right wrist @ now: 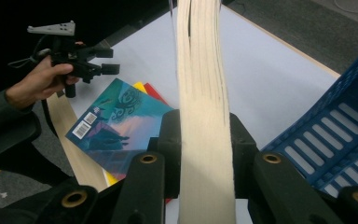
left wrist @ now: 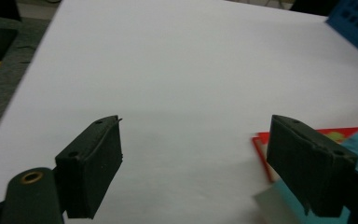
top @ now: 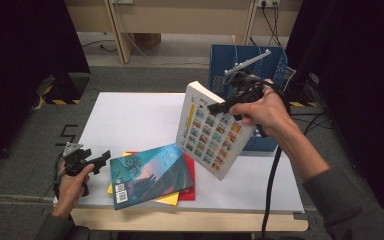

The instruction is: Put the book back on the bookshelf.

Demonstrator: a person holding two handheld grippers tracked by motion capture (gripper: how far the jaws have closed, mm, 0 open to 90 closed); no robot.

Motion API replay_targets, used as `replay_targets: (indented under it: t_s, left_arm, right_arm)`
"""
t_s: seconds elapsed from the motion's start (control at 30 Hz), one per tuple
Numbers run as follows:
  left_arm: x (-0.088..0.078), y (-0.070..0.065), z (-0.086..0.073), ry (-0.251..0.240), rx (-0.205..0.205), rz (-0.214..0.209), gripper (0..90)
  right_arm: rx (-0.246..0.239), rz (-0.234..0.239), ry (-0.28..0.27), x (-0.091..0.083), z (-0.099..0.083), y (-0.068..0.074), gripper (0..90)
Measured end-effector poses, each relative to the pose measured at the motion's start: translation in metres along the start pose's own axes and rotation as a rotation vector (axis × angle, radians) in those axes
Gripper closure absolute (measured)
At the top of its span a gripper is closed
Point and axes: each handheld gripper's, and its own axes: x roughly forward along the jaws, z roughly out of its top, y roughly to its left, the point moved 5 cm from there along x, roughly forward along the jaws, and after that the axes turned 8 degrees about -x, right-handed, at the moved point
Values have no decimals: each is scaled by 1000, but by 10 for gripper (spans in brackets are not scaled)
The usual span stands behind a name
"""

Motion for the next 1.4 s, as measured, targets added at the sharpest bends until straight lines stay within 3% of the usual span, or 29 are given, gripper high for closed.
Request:
replay_targets:
  t_s: [0.03, 0.13, 0.27, 0.47, 0.5, 0.53, 0.6, 0.63, 0.67, 0.77, 0.83, 0.87, 0.9, 0.93, 1.03, 1.1, 1.17, 1.4]
  left_arm:
    - [3, 9, 0, -3, -24, 27, 175]
    - [4, 15, -2, 2, -35, 40, 175]
    - [5, 10, -3, 10, -5, 30, 172]
    - [8, 12, -4, 22, 0, 33, 167]
    - [8, 15, -3, 16, 28, 64, 167]
    - [11, 23, -3, 24, 106, 143, 159]
    - [19, 32, -7, 70, 120, 188, 156]
    - [19, 32, -7, 70, 120, 188, 160]
    - [24, 32, -8, 125, 126, 196, 158]
    - [26, 25, -9, 136, 233, 205, 145]
    - [27, 28, -8, 143, 216, 185, 149]
    - [27, 29, -8, 148, 198, 173, 145]
    - [27, 30, -8, 149, 192, 166, 144]
    - [27, 29, -8, 146, 198, 171, 144]
    - [26, 26, -9, 133, 232, 186, 150]
    - [26, 26, -9, 132, 231, 185, 156]
    - [26, 27, -9, 136, 220, 178, 156]
    - [26, 27, -9, 134, 227, 183, 156]
  right_arm:
    - [43, -18, -46, -10, -1, -10, 738]
    - [89, -39, -65, -22, -6, -23, 738]
    - [106, -89, -35, -33, -8, -34, 736]
    - [140, -161, -24, -46, -11, -54, 737]
    - [140, -161, -24, -46, -11, -54, 737]
    - [149, -172, -34, -52, -9, -59, 737]
    - [155, -179, -41, -57, -5, -62, 737]
    - [152, -192, -47, -60, -2, -64, 737]
    - [159, -186, -57, -64, 0, -65, 737]
    - [171, -229, -68, -72, 10, -70, 738]
    - [178, -250, -77, -75, 16, -76, 738]
    - [176, -274, -84, -75, 19, -79, 737]
    - [179, -264, -78, -74, 22, -81, 737]
    - [179, -296, -82, -74, 24, -86, 737]
    - [187, -326, -77, -68, 31, -98, 736]
    - [196, -322, -77, -66, 32, -103, 736]
    - [232, -339, -92, -58, 34, -118, 737]
    - [291, -377, -104, -38, 45, -143, 737]
